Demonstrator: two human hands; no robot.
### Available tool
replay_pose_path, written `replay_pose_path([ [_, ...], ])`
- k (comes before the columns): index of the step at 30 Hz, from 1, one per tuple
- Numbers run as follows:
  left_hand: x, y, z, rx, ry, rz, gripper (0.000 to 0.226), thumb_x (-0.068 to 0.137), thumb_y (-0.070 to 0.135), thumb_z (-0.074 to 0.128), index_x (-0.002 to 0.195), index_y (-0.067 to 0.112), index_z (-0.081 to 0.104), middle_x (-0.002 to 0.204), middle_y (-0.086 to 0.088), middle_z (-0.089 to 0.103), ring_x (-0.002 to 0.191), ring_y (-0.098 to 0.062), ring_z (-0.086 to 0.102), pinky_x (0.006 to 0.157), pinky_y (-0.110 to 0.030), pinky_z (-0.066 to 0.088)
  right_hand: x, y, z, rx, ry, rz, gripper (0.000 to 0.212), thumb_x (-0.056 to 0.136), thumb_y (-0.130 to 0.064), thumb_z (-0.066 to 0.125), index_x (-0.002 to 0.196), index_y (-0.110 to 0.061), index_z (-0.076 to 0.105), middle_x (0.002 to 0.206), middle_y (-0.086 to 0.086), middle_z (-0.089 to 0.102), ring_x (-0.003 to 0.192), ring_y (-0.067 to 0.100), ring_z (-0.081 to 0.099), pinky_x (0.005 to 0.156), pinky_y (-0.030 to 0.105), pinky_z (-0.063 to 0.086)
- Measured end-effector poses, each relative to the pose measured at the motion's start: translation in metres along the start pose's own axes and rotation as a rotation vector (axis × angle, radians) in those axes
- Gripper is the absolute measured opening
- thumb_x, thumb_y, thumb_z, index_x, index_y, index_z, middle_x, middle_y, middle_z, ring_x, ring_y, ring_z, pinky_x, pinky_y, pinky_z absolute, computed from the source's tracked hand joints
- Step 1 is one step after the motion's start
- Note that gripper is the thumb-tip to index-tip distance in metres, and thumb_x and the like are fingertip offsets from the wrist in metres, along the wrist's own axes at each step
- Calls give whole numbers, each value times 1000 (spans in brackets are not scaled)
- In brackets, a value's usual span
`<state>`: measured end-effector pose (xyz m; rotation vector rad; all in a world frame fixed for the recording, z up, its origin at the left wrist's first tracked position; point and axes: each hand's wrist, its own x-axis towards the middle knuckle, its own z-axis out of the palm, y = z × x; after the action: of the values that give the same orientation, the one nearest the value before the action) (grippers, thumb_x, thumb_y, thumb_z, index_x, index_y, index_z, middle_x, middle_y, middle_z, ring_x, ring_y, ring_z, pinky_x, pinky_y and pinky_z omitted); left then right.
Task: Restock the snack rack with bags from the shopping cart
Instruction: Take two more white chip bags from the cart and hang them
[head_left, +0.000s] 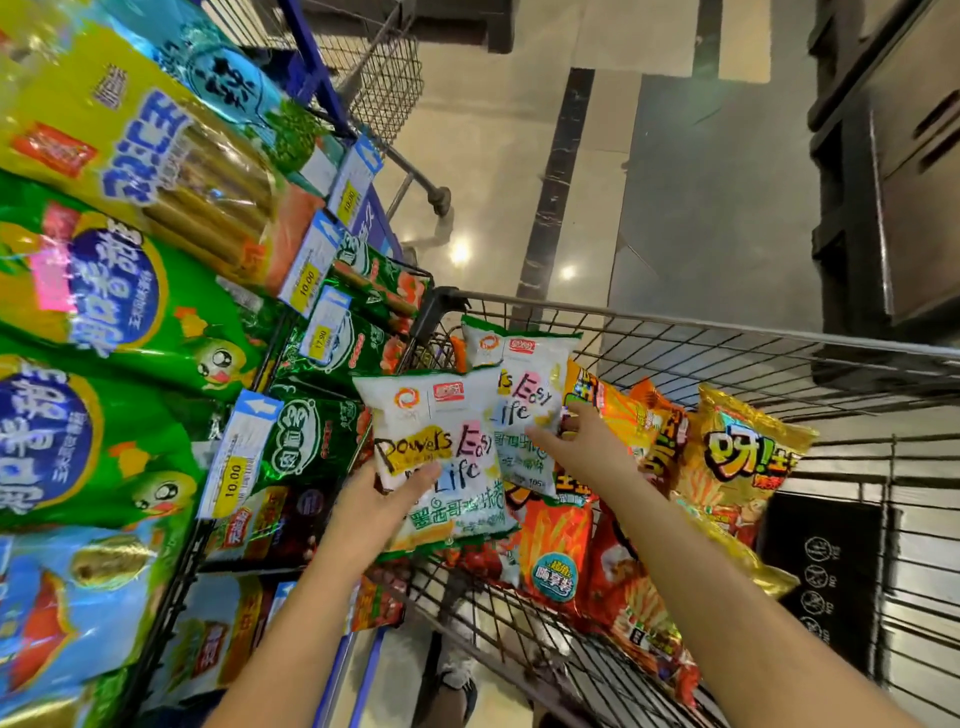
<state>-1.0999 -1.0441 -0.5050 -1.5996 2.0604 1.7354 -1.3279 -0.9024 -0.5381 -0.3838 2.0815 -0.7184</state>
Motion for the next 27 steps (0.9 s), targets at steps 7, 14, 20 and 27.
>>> replay_pose_path([
  [7,9,4,-7,11,51,-53,45,88,62,69,128,42,66,116,23,68,108,-4,62,93,-31,44,30,-19,17,4,-26,91,98,80,-69,73,147,-9,33,128,5,54,108,26,57,77,36,46],
  [14,6,12,-9,-151,-2,-125,24,89,49,74,111,51,64,110,29,68,103,10,58,93,-28,42,28,-21,11,100,33,77,73,75,-55,85,122,-17,45,97,-9,54,82,9,55,61,24,43],
  [20,3,20,-6,-182,-31,-101,36,83,49,78,116,50,63,110,28,73,110,1,64,99,-32,47,9,0,-8,177,24,93,93,63,-69,86,127,-15,43,118,1,59,106,22,61,90,43,56],
  [27,-2,53,-8,-81,-157,-39,33,87,46,77,110,56,56,102,35,69,99,13,58,87,-24,44,-41,23,-48,372,76,75,90,65,-52,94,138,-28,47,118,-7,67,101,12,66,80,30,55],
])
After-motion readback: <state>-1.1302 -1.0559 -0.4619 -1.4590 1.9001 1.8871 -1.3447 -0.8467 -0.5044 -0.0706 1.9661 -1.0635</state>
